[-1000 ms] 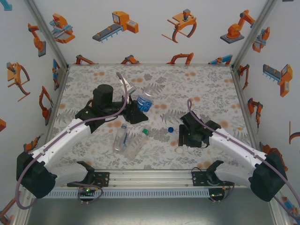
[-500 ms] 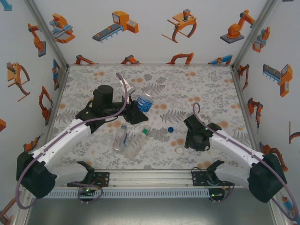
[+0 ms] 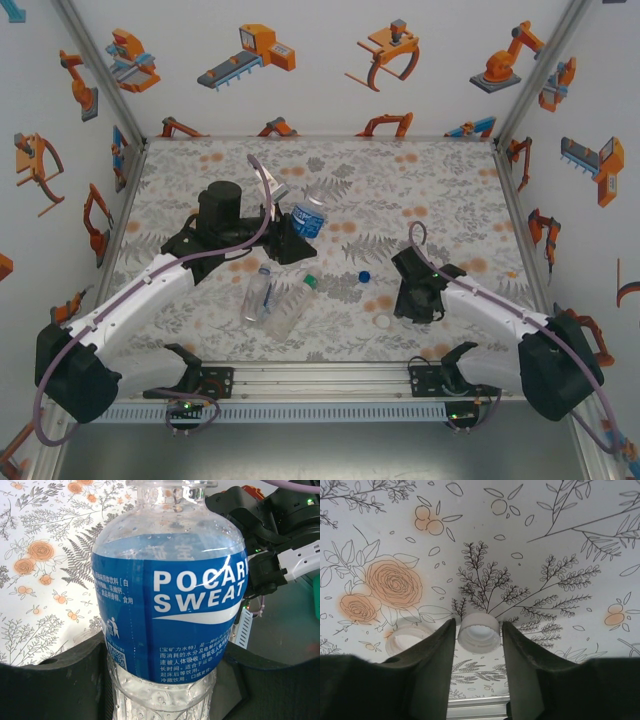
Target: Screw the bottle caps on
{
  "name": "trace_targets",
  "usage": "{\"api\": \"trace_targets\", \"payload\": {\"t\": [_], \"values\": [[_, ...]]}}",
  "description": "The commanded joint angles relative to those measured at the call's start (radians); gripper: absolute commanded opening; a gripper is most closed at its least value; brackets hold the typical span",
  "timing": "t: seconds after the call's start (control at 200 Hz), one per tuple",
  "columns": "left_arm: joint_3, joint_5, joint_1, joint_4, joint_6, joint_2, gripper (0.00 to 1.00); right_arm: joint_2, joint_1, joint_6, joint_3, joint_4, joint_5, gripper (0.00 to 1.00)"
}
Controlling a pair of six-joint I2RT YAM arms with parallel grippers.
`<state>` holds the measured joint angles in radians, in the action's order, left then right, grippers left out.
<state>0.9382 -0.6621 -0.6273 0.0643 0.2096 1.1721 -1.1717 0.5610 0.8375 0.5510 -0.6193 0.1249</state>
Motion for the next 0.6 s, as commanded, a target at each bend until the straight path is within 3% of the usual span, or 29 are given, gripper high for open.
{"api": "trace_targets", "payload": {"t": [0.0,0.32,0.596], "values": [[0.005,-0.005,0.005,-0.012,0.011,-0.006,0.0,-0.017,-0.007,-0.017,0.0,0.016,0.026,0.36],[0.002,0.017,0.005,0.032,-0.005,-0.038,0.0,-0.086,0.01,-0.075,0.134,-0.017,0.04,0.33],[-0.029,0.104,0.006,0.059,-0.017,-0.11,0.0,-0.265,0.197,-0.074,0.357,-0.028,0.065,0.33]]}}
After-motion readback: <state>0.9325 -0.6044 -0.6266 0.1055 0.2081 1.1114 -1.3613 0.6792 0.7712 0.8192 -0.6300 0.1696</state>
